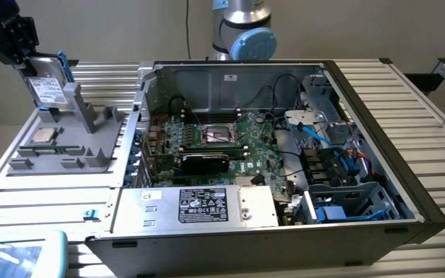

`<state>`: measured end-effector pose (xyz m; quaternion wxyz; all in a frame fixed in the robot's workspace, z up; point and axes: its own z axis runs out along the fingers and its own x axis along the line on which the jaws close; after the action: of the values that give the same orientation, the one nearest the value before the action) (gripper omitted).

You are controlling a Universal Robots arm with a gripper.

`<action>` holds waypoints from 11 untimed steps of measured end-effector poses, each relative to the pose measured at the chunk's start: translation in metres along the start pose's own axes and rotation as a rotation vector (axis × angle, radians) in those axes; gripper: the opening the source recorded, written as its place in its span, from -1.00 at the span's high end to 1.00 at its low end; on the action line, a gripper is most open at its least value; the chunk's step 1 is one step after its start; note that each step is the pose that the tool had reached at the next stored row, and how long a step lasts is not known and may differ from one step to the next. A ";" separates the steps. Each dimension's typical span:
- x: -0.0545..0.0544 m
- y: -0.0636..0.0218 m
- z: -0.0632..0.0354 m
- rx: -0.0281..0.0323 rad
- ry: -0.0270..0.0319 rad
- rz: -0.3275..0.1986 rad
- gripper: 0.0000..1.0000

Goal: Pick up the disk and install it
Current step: 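Pick up the disk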

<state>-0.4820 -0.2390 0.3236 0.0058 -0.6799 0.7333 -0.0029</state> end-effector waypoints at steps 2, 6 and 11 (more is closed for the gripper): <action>0.000 -0.0001 -0.0036 0.0000 0.0000 0.000 0.25; 0.000 -0.0008 -0.0162 0.0000 0.0002 0.000 0.25; 0.000 -0.0032 -0.0388 0.0001 0.0005 0.000 0.25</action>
<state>-0.4793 -0.2391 0.3624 0.0056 -0.6797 0.7334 -0.0031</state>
